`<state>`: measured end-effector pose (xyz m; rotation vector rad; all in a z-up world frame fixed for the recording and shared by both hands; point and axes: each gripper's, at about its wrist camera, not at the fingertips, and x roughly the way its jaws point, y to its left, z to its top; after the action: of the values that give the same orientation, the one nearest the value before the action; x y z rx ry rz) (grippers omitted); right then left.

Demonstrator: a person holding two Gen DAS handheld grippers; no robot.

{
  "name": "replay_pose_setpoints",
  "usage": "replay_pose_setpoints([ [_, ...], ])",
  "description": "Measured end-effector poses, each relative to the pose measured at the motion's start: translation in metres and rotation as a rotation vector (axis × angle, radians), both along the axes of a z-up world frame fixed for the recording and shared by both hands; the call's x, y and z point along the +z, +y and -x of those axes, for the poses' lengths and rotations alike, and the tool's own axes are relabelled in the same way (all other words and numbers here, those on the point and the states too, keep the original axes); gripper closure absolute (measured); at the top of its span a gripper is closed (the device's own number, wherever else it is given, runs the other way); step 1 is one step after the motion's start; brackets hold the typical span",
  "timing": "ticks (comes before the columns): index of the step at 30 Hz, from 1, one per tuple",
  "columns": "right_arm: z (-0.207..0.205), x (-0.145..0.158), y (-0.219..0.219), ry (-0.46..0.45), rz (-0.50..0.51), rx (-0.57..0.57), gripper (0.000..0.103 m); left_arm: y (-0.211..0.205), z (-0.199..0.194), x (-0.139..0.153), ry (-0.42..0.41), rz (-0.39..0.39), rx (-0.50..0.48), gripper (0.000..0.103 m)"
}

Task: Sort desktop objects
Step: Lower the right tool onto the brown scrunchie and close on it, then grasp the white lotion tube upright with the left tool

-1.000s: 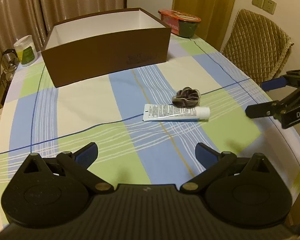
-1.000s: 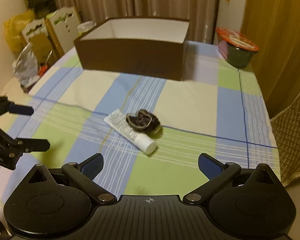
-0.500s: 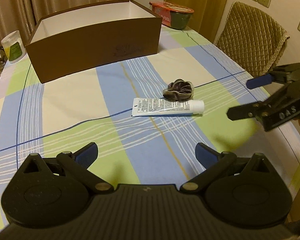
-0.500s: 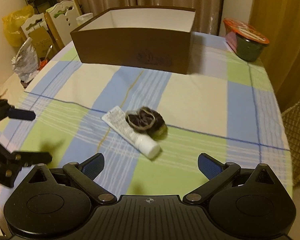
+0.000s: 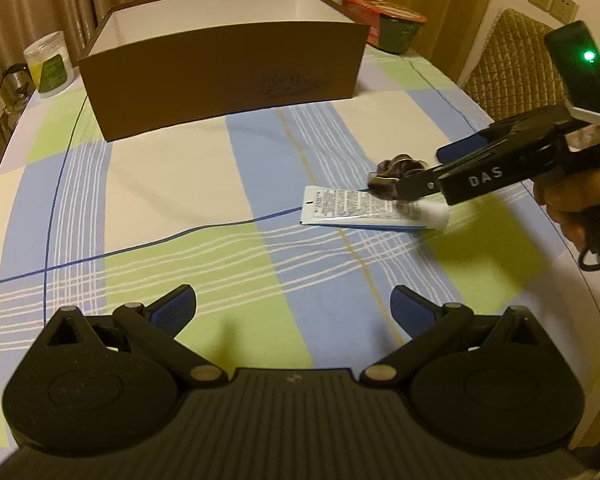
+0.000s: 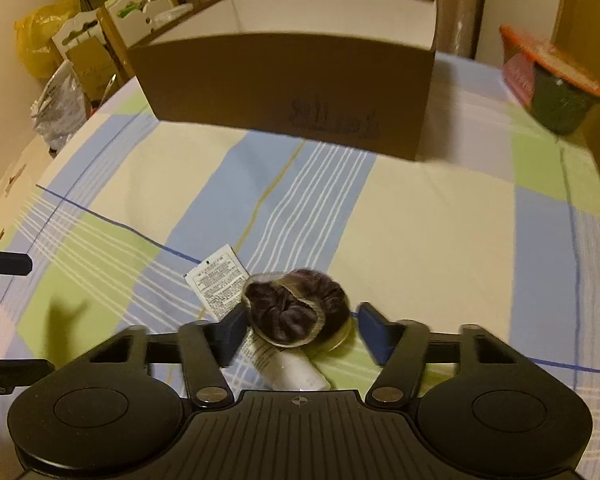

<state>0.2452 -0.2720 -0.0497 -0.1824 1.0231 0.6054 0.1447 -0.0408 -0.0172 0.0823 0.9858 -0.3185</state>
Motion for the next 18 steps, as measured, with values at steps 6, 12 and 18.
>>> replay_pose_setpoints([
  [6, -0.007, -0.009, -0.002, 0.038, -0.026, 0.002, 0.06, -0.002, -0.009, -0.004, 0.011, 0.004, 0.007, 0.001],
  [12, -0.007, 0.0, -0.01, 0.015, -0.06, -0.021, 0.083, -0.012, -0.019, -0.007, 0.006, -0.002, -0.026, 0.001],
  [18, 0.0, 0.02, -0.032, -0.034, -0.074, -0.08, 0.084, -0.032, -0.031, -0.009, -0.034, -0.014, -0.123, 0.001],
])
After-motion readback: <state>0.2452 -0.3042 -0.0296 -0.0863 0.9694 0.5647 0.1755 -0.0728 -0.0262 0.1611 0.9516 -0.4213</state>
